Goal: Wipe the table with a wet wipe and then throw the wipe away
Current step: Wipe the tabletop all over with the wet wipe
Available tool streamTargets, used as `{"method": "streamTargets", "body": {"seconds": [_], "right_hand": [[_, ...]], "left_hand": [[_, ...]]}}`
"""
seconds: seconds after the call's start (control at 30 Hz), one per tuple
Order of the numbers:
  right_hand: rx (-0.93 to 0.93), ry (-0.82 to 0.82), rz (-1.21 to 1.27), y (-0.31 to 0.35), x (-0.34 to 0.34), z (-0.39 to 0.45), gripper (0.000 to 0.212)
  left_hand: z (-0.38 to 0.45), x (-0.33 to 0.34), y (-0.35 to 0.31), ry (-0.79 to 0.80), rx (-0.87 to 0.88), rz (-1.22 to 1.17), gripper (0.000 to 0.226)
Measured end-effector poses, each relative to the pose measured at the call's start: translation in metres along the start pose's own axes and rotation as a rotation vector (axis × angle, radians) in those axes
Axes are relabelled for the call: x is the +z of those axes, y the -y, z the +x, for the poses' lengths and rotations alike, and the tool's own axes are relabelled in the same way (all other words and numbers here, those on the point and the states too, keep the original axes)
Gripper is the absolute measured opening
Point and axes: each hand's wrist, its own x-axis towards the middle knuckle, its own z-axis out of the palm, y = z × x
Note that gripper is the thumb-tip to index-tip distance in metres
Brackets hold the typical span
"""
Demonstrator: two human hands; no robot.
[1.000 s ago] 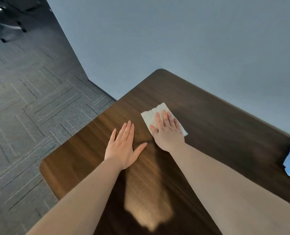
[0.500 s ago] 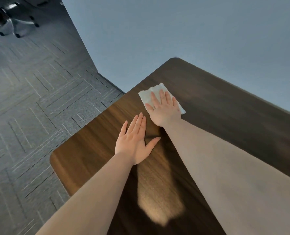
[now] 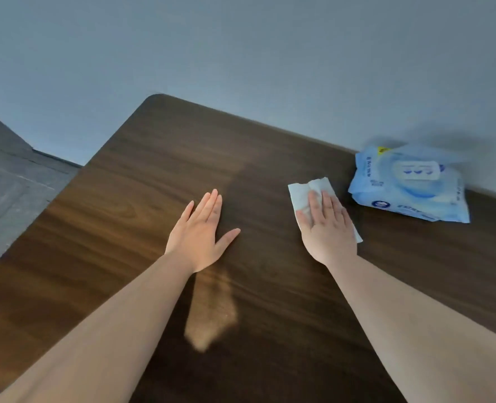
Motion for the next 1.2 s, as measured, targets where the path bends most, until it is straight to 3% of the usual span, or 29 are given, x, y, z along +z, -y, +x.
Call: {"method": "streamTargets", "body": {"seconds": [0.33,0.6,0.83,1.03,1.1,1.2], "right_hand": [[0.475,0.013,0.011,-0.234,-0.005,-0.096,0.062],[0.788,-0.041,0.138,-0.372,-0.005,-0.162,0.061],[0.916,-0.035,0.196,-0.424,-0.006,-0.171,0.064],[1.077,-0.047,0.255,-0.441,-0.014,-0.167,0.064],[1.041,-0.038,0.231,-0.425,-0.015,-0.158,0.064],[0.837,-0.059,0.173,-0.377,-0.012,-0.136,0.062]], "left_hand": [[0.033,0.025,-0.187,0.124,0.445,0.082,0.081],[0.041,0.040,-0.283,0.118,0.417,0.138,0.083],[0.049,0.048,-0.329,0.120,0.457,0.142,0.082],[0.050,0.051,-0.330,0.073,0.462,0.148,0.082],[0.050,0.051,-0.330,0.076,0.459,0.125,0.081],[0.045,0.047,-0.327,0.105,0.462,0.080,0.078]]}}
